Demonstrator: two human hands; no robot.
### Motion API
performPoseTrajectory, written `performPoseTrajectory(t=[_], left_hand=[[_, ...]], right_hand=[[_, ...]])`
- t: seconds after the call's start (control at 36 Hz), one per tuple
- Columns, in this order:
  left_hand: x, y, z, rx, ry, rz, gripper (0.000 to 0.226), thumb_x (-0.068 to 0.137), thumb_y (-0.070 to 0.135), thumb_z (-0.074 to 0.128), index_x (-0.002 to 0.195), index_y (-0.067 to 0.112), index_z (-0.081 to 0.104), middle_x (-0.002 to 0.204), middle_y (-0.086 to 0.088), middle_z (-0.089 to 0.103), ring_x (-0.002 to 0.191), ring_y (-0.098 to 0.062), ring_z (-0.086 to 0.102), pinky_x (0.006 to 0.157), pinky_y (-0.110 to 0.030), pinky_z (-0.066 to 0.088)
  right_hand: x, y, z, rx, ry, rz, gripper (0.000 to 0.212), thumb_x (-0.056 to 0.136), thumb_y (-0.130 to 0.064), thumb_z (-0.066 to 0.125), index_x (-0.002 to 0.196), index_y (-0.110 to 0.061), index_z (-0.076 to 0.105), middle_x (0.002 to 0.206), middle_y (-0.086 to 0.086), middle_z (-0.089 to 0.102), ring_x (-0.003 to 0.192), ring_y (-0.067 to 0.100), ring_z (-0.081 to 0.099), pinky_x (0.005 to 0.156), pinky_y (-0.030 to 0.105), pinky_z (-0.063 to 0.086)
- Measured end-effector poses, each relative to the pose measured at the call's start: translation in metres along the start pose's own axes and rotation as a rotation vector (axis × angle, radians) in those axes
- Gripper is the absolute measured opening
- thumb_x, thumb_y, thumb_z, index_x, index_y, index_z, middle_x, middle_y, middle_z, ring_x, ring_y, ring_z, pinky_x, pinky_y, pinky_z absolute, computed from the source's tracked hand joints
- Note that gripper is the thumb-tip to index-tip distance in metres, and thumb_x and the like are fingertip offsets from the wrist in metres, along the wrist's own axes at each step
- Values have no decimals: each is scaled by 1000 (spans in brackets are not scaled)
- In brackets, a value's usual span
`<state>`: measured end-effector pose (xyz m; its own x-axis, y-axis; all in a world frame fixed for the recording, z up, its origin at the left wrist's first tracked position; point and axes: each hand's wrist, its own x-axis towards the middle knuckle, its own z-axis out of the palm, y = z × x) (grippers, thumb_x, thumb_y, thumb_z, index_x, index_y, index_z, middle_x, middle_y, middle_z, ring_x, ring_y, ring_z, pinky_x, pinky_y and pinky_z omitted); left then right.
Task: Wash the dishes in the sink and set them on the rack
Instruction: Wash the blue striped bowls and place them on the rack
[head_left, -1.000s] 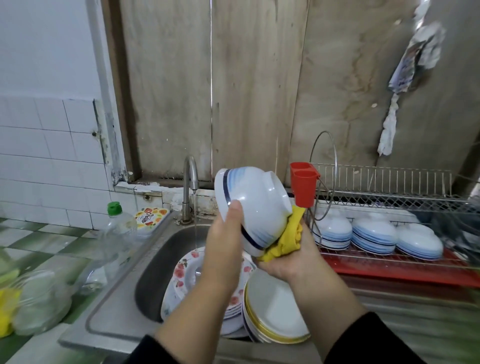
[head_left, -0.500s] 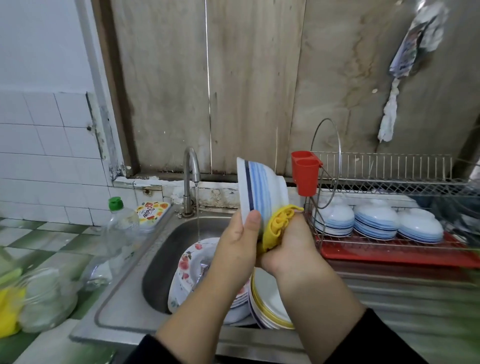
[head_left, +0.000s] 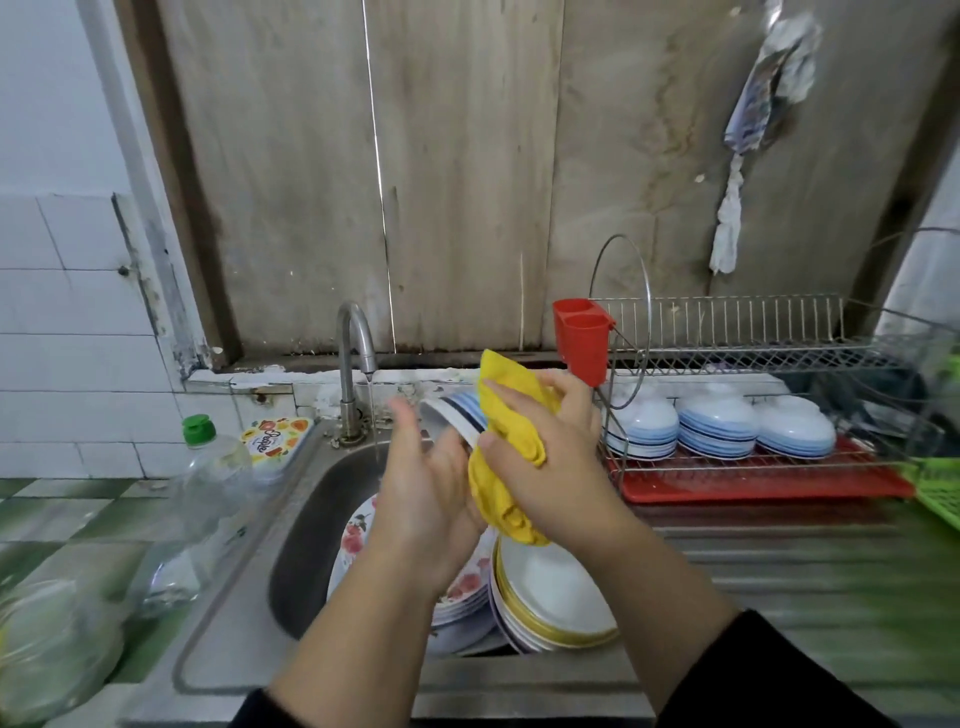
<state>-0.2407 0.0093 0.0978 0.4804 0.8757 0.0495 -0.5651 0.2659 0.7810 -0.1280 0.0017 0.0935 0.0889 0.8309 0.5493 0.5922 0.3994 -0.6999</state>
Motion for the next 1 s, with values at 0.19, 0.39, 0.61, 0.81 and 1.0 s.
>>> performPoseTrajectory(t=[0.19, 0.39, 0.61, 0.81, 1.0], left_hand=[[0, 9, -10, -242, 59, 14, 84, 88, 70, 24, 104, 0, 67, 105, -20, 70, 87, -30, 71, 79, -45, 54], [3, 5, -7, -185, 216, -63, 35, 99, 26, 38, 98, 3, 64, 83, -14, 73, 71, -25, 71, 70, -40, 49], [1, 7, -7, -197, 358, -59, 22, 99, 19, 43, 110, 5, 56, 92, -11, 65, 82, -23, 62, 65, -35, 48], [-6, -10, -4, -247, 278, -161, 34, 100, 21, 42, 128, 4, 50, 124, -17, 60, 100, -25, 61, 72, -37, 48], [6, -22, 21, -130, 184, -234, 33, 99, 21, 46, 128, 6, 50, 126, -17, 60, 99, -29, 62, 77, -41, 48]], right_hand=[[4, -5, -17, -214, -308, -290, 61, 69, -55, 56, 129, -41, 51, 125, -18, 44, 118, 3, 23, 103, 4, 6], [-4, -15, -29, -308, -508, -187, 96, 70, -34, 82, 145, -39, 23, 138, -29, 21, 135, -2, 11, 113, 16, 11], [-8, -22, -60, -507, -614, 27, 122, 67, -36, 83, 150, -28, -7, 157, -11, -2, 124, -15, -1, 93, -2, -3], [-26, -10, -77, -574, -561, 84, 112, 72, -29, 82, 151, -27, 3, 155, -9, 14, 138, 4, 12, 96, 6, 12], [-40, 3, -108, -542, -360, 7, 101, 64, -29, 88, 146, -27, 30, 138, -7, 38, 128, 2, 34, 102, 15, 30]])
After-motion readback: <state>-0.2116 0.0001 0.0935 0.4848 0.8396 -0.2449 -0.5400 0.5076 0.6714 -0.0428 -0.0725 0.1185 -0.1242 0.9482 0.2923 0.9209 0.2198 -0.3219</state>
